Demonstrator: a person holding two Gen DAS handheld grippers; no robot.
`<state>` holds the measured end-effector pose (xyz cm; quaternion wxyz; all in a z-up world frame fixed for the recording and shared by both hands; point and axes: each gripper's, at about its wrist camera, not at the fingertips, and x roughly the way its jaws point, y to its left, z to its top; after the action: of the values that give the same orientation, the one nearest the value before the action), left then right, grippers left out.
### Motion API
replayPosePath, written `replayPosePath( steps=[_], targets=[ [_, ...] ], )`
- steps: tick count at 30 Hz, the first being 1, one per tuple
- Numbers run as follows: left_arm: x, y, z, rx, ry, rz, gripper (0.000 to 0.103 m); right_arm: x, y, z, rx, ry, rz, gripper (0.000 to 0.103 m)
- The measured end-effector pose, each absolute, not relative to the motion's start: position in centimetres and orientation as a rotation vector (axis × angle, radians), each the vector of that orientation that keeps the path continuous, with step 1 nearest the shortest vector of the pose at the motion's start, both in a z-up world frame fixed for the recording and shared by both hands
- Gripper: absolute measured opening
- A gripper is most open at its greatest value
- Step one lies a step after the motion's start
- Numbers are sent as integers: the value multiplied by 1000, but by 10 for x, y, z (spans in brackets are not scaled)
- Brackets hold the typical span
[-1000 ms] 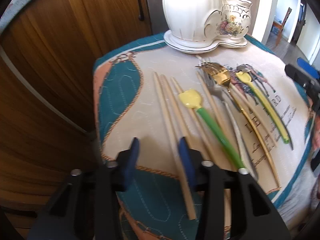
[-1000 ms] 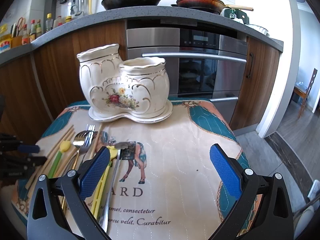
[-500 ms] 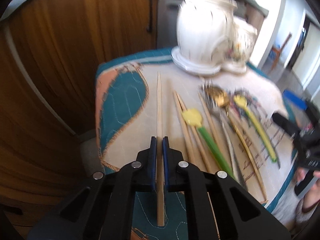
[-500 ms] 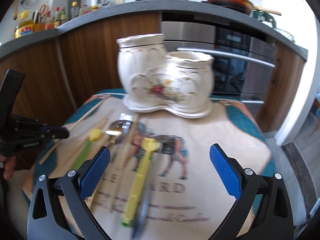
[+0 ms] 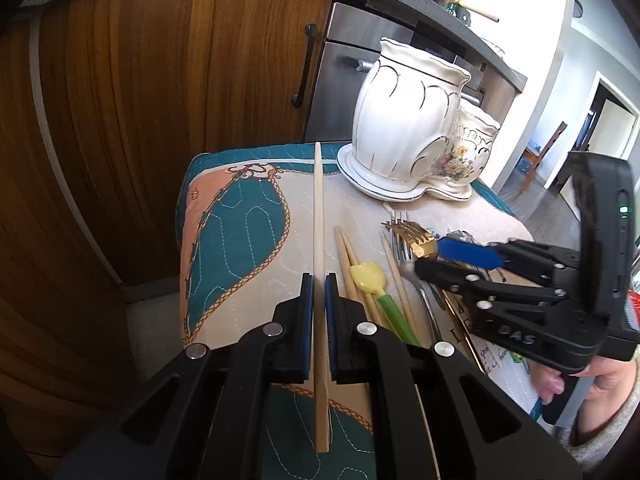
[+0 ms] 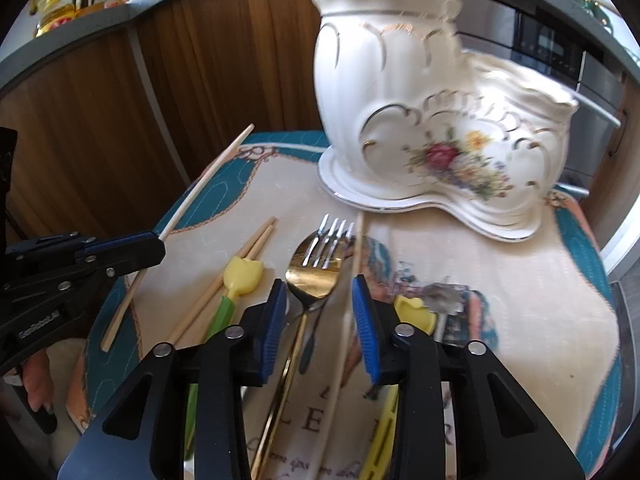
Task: Organize utensils
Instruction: 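Lift the chopstick with the left tool while the right tool lifts the gold fork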
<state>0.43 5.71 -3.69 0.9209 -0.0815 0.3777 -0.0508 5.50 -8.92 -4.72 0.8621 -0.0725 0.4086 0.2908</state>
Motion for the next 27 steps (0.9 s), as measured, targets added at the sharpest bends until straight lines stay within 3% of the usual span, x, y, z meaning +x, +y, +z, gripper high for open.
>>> replayPosePath(
  steps=[9,27],
  targets=[
    [3,61,-38,-185,766,-116,6,53,-95,-53,-58,892,683,10],
    [-12,51,-20,-196,673,-157,6,23,-141,1,115,671,789,6]
  ],
)
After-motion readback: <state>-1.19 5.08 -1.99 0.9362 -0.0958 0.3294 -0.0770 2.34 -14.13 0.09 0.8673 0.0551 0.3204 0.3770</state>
